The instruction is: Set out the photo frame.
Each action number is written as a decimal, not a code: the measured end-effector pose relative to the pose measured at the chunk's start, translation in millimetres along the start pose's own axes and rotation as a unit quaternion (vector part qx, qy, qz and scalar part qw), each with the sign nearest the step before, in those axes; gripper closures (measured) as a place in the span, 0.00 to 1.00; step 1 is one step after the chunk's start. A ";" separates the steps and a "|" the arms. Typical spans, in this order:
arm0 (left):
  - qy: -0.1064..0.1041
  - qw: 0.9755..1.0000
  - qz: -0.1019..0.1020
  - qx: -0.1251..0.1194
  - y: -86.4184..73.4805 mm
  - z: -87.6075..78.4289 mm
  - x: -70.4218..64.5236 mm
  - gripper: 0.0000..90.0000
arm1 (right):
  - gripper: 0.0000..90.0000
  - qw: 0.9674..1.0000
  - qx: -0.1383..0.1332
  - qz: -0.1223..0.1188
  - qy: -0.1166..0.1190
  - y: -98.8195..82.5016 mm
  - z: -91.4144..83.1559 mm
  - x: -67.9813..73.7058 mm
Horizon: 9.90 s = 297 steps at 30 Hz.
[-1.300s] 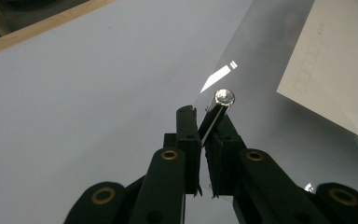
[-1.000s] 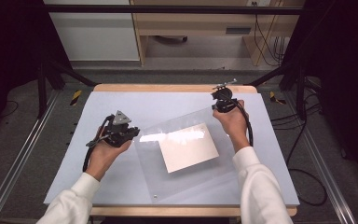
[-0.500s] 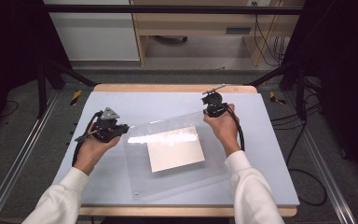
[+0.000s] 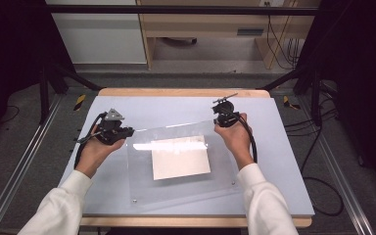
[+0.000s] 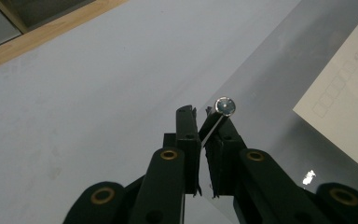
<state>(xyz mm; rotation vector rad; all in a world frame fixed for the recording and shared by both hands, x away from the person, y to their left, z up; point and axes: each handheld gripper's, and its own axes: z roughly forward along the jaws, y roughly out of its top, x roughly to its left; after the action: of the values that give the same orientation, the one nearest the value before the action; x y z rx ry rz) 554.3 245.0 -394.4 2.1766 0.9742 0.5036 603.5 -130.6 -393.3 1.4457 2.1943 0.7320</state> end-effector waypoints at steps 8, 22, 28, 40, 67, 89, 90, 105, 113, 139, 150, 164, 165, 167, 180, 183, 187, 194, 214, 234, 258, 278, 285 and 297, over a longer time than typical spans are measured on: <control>-0.005 1.000 0.008 0.009 3.8 8.3 -0.1 0.92 | 0.95 1.000 0.008 0.004 -0.002 -10.8 -0.3 -3.3; -0.015 1.000 0.012 0.019 12.0 19.3 -1.3 0.92 | 0.95 1.000 0.024 0.009 -0.006 -24.7 -7.9 -8.1; -0.013 0.999 0.013 0.033 8.1 31.8 0.3 0.92 | 0.95 0.999 0.033 0.008 -0.002 -34.4 -0.6 -6.8; -0.020 0.998 -0.016 0.050 -3.8 73.4 4.5 0.94 | 0.95 0.999 0.040 0.027 0.001 -52.4 25.8 -14.0; 0.072 0.994 -0.015 -0.082 -46.1 25.6 -12.7 0.38 | 0.53 0.992 -0.128 -0.017 0.013 -103.5 -8.6 -28.7; 0.083 0.987 -0.061 -0.122 -15.9 27.2 -16.3 0.54 | 0.91 0.990 -0.141 -0.019 -0.006 -75.0 0.1 -19.5; 0.082 0.987 -0.063 -0.121 -16.1 28.1 -16.8 0.56 | 0.94 0.990 -0.139 -0.021 -0.003 -74.9 0.3 -19.7; 0.077 0.992 -0.049 -0.089 -16.6 48.7 -22.4 0.88 | 0.95 0.992 -0.129 -0.017 0.002 -71.6 -0.6 -19.0; 0.083 0.992 -0.048 -0.083 -16.0 50.1 -23.0 0.94 | 0.95 0.992 -0.122 -0.016 0.004 -70.1 -0.9 -18.9; 0.057 0.996 -0.062 0.001 6.5 50.5 -13.4 0.95 | 0.96 0.999 -0.041 -0.015 0.021 -47.5 -1.2 -22.5; 0.040 0.997 -0.065 0.027 14.5 54.2 -5.8 0.95 | 0.96 0.999 -0.005 -0.003 0.036 -34.1 3.2 -28.0; 0.039 0.995 -0.085 0.036 20.0 60.2 0.2 0.94 | 0.95 0.999 -0.013 0.011 0.047 -32.1 7.5 -34.1; 0.040 0.995 -0.088 0.035 19.9 60.5 0.1 0.95 | 0.95 0.999 -0.017 0.010 0.047 -32.6 7.8 -34.4; 0.043 0.994 -0.092 0.037 20.5 61.0 -0.5 0.95 | 0.95 0.999 -0.020 0.011 0.047 -33.7 7.7 -34.5; 0.054 0.992 -0.106 0.048 23.4 63.5 -0.8 0.95 | 0.77 0.997 -0.074 -0.002 0.030 -43.2 -3.7 -34.8; 0.057 0.992 -0.105 0.048 24.3 64.6 -1.0 0.95 | 0.74 0.994 -0.108 -0.014 0.025 -54.7 -19.5 -33.7; 0.056 0.992 -0.105 0.050 24.4 65.3 -0.1 0.95 | 0.68 0.990 -0.135 -0.037 0.015 -80.9 -41.0 -29.8; 0.060 0.991 -0.105 0.054 25.7 67.2 -0.8 0.95 | 0.48 0.981 -0.172 -0.094 0.004 -131.2 -69.8 -19.6; 0.054 0.991 -0.110 0.060 27.1 71.6 3.3 0.95 | 0.33 0.976 -0.137 -0.171 -0.005 -228.0 -103.5 -1.9; 0.047 0.989 -0.118 0.070 30.9 75.4 10.2 0.95 | 0.34 0.967 -0.085 -0.240 0.029 -242.0 -92.2 21.3; 0.037 0.991 -0.113 0.069 31.3 77.1 13.3 0.94 | 0.43 0.953 -0.129 -0.274 0.023 -226.2 -93.7 37.6; 0.053 0.995 -0.072 0.032 20.5 73.3 9.8 0.82 | 0.57 0.950 -0.137 -0.280 0.025 -220.1 -95.1 39.8; 0.057 0.998 -0.018 -0.037 11.9 33.8 -9.6 0.58 | 0.57 0.951 -0.142 -0.274 0.027 -219.9 -96.6 40.0; 0.011 0.994 0.076 -0.081 -33.4 -34.2 -71.3 0.32 | 0.57 0.951 -0.145 -0.272 0.022 -219.5 -98.3 40.7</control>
<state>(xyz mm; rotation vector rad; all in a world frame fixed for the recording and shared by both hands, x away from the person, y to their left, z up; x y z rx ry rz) 472.0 221.4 -399.8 2.1113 0.7563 0.6569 374.0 -183.7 -456.5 0.6398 2.2456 0.8377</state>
